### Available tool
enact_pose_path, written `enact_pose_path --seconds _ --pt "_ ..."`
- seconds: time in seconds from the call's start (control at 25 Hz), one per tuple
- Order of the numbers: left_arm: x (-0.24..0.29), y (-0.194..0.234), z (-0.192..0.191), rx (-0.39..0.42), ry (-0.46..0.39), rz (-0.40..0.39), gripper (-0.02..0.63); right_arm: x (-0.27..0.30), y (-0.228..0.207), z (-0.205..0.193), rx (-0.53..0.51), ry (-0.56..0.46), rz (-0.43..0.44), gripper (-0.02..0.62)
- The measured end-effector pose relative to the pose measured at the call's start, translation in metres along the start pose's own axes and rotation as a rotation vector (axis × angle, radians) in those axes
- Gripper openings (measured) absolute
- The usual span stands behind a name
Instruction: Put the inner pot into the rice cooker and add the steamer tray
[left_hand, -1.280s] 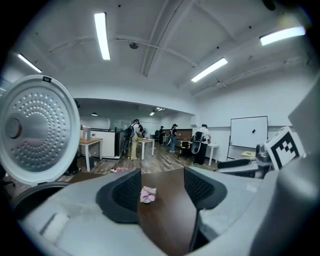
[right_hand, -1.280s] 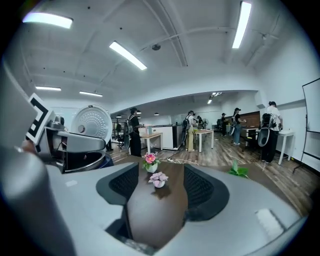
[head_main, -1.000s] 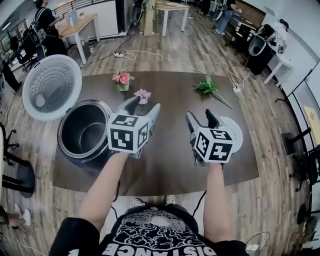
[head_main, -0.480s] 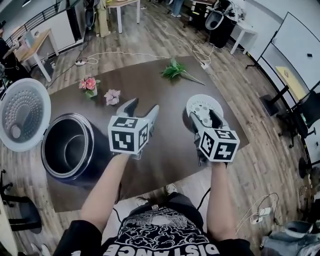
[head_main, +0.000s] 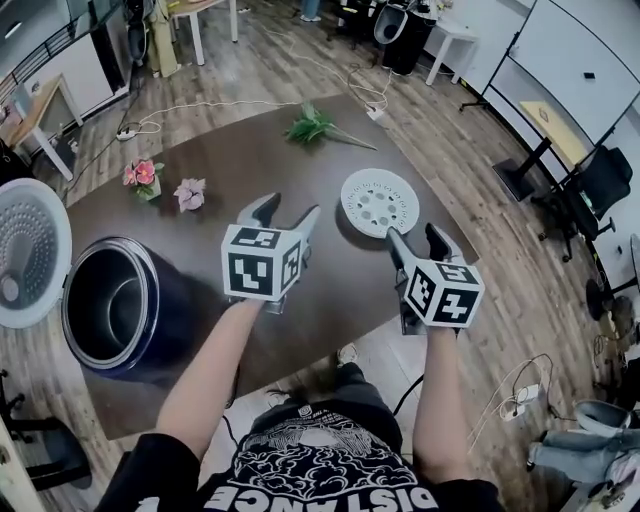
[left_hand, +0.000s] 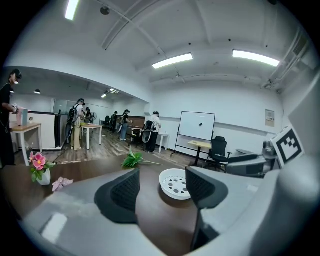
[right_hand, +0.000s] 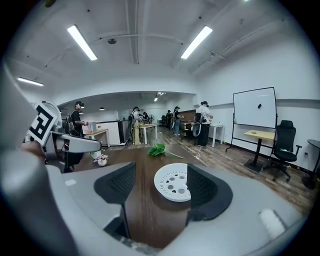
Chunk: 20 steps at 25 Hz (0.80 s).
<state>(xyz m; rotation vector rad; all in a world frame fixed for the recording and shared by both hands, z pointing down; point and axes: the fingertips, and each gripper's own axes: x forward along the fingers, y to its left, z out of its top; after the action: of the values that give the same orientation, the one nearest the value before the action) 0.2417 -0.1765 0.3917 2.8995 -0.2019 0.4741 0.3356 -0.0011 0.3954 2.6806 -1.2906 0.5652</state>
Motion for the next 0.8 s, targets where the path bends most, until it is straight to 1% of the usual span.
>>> enact_pose_path --seconds 0.12,0.28,0.52,0.8 --pt "0.017 -0.008 -0.003 0.011 0.015 0.003 0.285 0.008 -0.018 -0.002 0.000 0.001 0.000 0.321" --pt "0.040 -0.012 -0.010 0.007 0.034 0.027 0.285 0.027 -0.042 -0.008 0.004 0.017 0.015 0.321" --pt "0.074 -0.014 -0.021 -0.037 0.071 0.071 0.285 0.057 -0.079 -0.018 0.014 0.070 0.042 0.321" --pt "0.116 -0.020 -0.037 -0.070 0.130 0.114 0.285 0.095 -0.108 -0.032 0.028 0.134 0.104 0.321"
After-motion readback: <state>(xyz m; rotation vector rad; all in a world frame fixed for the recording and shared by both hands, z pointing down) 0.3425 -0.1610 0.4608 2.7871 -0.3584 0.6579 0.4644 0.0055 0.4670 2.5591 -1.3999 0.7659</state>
